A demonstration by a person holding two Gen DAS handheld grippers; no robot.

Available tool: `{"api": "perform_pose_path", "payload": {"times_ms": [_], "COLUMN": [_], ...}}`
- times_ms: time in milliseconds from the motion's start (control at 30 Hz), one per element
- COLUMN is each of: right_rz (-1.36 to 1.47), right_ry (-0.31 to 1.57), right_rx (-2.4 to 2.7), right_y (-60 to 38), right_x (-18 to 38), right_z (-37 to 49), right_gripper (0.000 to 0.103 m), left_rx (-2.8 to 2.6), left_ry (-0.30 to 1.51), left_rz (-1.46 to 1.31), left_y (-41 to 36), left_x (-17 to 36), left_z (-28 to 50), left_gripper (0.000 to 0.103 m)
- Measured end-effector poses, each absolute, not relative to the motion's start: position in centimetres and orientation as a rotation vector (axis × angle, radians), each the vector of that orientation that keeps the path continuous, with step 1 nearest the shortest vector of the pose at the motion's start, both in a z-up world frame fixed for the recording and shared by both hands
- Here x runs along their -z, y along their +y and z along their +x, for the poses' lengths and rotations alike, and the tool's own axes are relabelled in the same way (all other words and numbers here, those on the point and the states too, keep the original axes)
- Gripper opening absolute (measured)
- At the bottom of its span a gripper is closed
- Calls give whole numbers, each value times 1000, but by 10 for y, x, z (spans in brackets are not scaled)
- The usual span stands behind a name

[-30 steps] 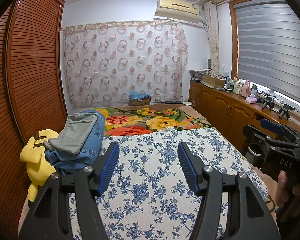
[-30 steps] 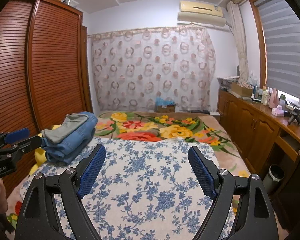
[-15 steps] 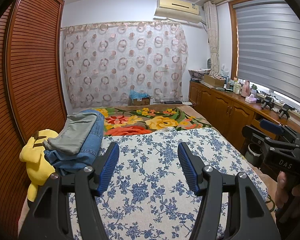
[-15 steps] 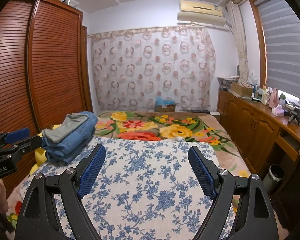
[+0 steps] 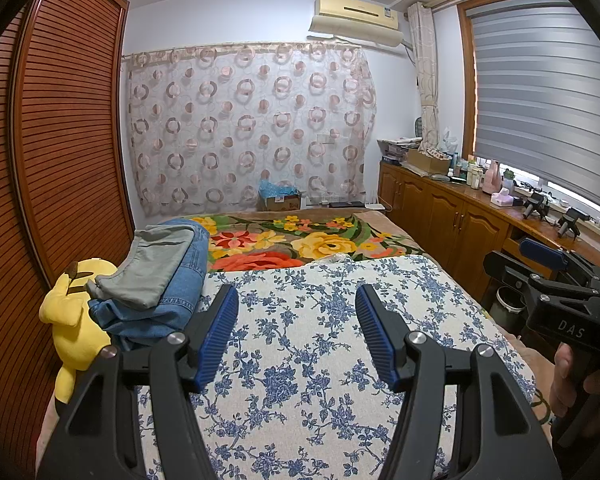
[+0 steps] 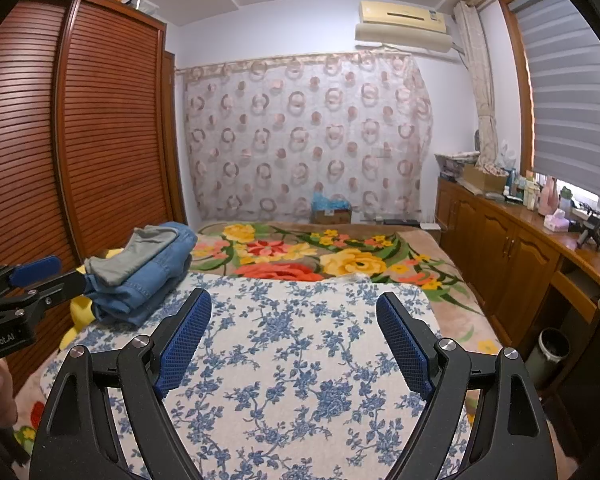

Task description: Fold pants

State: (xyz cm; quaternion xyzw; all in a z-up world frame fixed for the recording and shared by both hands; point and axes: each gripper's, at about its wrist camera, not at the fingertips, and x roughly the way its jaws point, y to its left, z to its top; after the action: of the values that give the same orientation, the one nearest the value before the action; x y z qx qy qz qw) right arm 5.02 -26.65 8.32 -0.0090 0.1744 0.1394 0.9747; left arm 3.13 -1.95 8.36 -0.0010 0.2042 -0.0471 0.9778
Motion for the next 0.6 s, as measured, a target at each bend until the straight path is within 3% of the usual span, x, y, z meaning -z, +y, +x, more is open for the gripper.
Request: {"api": "perform_pose_path", "payload": {"times_ms": [600], "right_rz": [-21], "right_ry": [352], "right_rx": [-281], "right_y": [-265], "right_x": [-83], "right_z": [50], "right_gripper": [87], "left_rx": [95], "left_ry": [411], "left_rz": [-2], "left_y": [-19], "left_x": [-83], "left_z": [31], "left_gripper": [61]}}
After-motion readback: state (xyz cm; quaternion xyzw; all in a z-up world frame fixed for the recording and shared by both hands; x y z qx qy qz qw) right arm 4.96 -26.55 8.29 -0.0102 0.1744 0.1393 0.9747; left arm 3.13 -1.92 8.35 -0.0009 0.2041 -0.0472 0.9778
